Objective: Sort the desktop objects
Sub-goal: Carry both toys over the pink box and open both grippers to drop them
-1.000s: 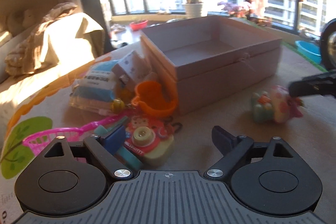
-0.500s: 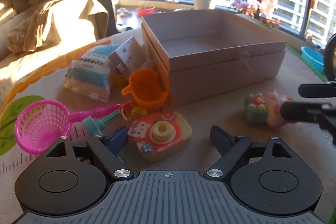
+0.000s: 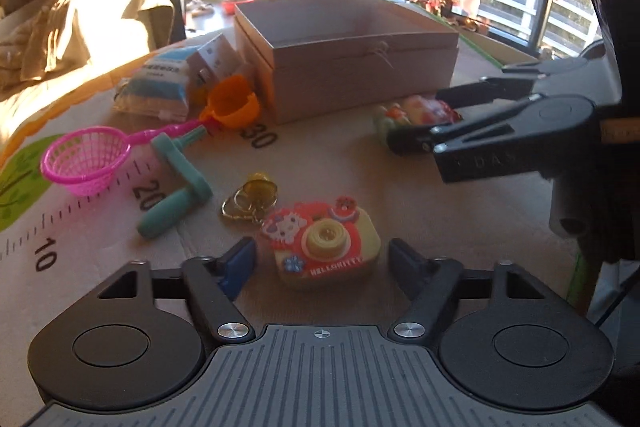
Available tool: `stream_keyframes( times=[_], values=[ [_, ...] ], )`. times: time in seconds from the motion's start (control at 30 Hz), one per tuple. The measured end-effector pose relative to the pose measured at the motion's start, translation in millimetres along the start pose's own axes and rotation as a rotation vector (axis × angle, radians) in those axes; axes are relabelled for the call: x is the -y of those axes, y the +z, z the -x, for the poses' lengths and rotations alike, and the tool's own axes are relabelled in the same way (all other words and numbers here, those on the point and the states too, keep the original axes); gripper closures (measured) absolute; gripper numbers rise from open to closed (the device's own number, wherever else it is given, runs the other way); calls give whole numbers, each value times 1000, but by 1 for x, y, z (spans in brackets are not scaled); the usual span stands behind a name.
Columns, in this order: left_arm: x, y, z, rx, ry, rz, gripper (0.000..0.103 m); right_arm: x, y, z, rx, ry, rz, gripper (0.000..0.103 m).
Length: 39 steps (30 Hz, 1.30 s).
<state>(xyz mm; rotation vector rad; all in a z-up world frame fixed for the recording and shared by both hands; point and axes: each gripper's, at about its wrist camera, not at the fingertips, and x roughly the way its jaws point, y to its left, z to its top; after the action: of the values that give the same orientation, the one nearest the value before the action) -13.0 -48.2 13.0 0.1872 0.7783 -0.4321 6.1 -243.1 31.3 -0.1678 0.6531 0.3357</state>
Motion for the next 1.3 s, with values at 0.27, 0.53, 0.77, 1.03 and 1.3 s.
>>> stream_keyframes(
  times=[0.27,0.53,0.77,1.03,1.3],
  values=[
    [5,4,1,37,30,6,35,2,-5,27,-78,48,15,51],
    [-4,69,68,288,38,-75,35,39,40,98,128,70,-92,52],
    [-21,160,15,327,-74,30,35,77,90,58,194,-70,-113,52],
    [-50,179,-37,241,-67,128,13,90,76,-7,97,-111,-132,39],
    [-47,67,14,216,135,6,8,72,57,17,139,-39,-115,37]
  ],
)
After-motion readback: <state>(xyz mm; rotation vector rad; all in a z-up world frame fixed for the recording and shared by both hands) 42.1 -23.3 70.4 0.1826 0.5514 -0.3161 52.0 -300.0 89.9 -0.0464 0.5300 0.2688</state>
